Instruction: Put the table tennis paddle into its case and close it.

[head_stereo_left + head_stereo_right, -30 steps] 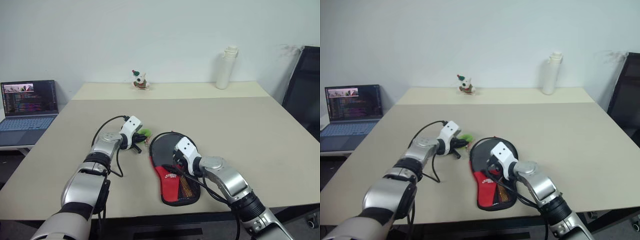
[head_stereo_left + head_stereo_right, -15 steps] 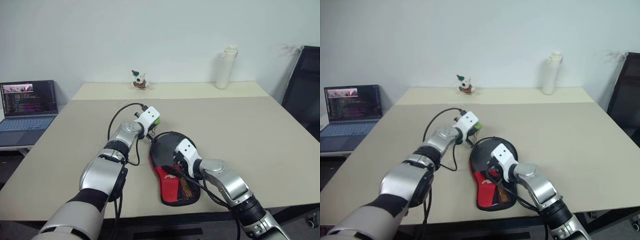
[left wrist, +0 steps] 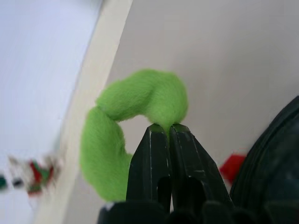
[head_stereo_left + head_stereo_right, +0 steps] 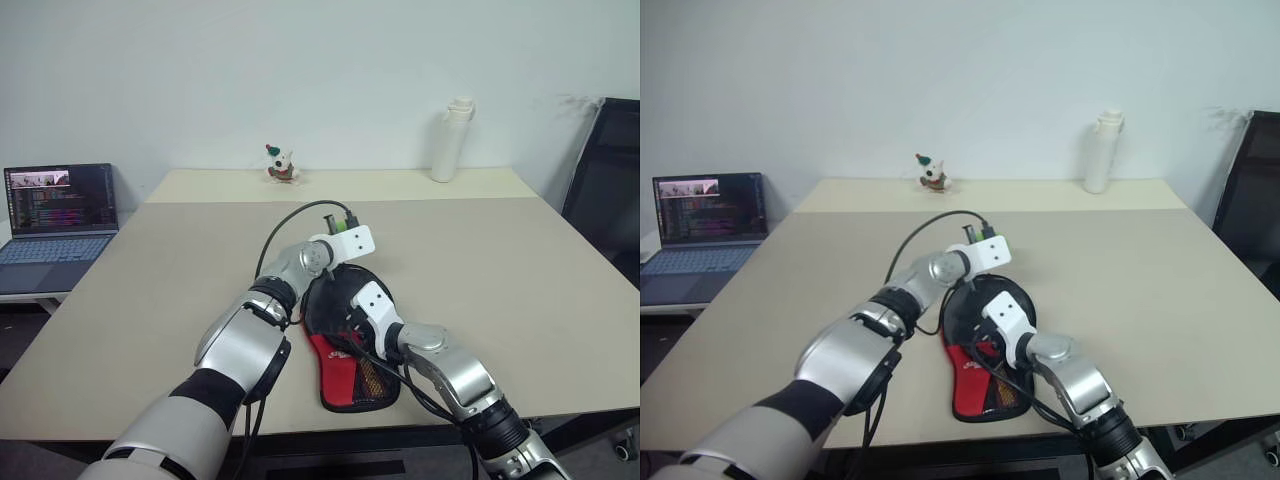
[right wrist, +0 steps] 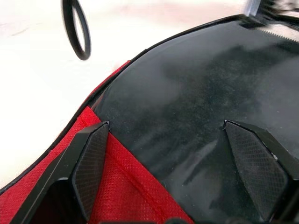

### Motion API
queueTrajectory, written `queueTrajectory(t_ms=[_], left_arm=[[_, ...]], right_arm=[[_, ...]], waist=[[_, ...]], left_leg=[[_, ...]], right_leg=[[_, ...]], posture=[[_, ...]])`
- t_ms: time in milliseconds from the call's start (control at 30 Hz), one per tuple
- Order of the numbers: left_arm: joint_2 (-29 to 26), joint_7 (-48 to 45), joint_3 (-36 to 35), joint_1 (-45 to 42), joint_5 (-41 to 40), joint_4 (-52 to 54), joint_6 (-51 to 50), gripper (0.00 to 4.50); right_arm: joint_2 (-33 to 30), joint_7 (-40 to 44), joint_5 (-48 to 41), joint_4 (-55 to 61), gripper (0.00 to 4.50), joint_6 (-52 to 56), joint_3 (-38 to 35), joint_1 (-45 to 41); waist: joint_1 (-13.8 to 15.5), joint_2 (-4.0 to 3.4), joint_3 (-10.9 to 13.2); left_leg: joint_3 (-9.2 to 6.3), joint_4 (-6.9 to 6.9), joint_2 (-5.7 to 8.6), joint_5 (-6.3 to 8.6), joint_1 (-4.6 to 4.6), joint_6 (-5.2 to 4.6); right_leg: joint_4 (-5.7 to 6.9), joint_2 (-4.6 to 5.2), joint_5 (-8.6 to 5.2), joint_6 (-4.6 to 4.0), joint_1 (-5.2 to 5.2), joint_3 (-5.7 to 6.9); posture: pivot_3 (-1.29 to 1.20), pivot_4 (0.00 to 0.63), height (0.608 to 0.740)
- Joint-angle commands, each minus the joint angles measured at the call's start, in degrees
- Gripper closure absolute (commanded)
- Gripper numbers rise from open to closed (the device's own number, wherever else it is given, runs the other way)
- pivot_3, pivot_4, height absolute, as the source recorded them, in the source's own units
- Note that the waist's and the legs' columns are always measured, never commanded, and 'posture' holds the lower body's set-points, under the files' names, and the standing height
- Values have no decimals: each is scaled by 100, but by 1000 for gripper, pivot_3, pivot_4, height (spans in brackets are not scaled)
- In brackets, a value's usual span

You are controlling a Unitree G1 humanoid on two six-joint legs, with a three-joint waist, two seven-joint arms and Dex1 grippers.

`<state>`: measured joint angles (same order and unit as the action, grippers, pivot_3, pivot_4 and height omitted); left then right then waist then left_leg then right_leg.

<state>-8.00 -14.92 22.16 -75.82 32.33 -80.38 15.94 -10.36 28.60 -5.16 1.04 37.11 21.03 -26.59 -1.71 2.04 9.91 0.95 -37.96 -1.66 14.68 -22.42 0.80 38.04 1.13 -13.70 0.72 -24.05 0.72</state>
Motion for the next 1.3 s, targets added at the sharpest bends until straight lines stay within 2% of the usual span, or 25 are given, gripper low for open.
queueTrajectory(t_ms=[33,200,333,533,633,867,1000,1300], left_arm=[[252,319,313,-380,347,167,502,4481],[591,365,485,-409,499,167,826,4481],[1063,76,516,-337,450,214,1285,4481],[1083,-232,364,-284,289,219,1435,4481],[1013,-480,188,-268,108,220,1400,3803],[785,-701,-11,-279,-106,235,1191,1372],[622,-708,-210,-289,-292,259,1091,1372],[-154,-787,-1203,-402,-1217,453,920,1372]], right_arm=[[-58,41,140,-342,232,499,379,495],[-67,-13,138,-225,232,569,374,588],[-80,-60,128,-197,232,587,309,622],[-53,-68,127,-303,232,546,268,529],[-31,-58,130,-383,232,503,257,463],[-4,4,139,-522,232,440,236,304],[-89,104,62,-322,232,564,157,228],[-647,507,-662,1634,232,1666,-303,537]], waist=[[5,0,0],[16,2,-2],[22,0,-4],[7,-11,-13],[3,-10,-14],[-20,-13,-23],[-23,-13,-23],[9,-8,-20]], left_leg=[[2,1,0,0,0,0],[7,0,3,1,-5,0],[12,1,3,1,-6,0],[29,3,1,1,3,-1],[34,2,2,1,3,-1],[40,2,-2,1,18,-1],[41,2,-5,1,21,-1],[33,2,-1,2,-12,0]], right_leg=[[-1,0,0,0,0,0],[-9,4,0,1,0,-1],[-10,4,-1,1,0,-1],[-7,2,-1,2,0,-7],[-7,3,-1,2,0,-9],[-2,-2,-1,2,4,-16],[-1,-3,-1,2,4,-17],[-15,2,-1,4,-7,-8]], posture=[[0,150,740],[0,150,740],[0,150,740],[0,150,740],[0,150,740],[0,150,740],[0,150,740],[0,150,740]])
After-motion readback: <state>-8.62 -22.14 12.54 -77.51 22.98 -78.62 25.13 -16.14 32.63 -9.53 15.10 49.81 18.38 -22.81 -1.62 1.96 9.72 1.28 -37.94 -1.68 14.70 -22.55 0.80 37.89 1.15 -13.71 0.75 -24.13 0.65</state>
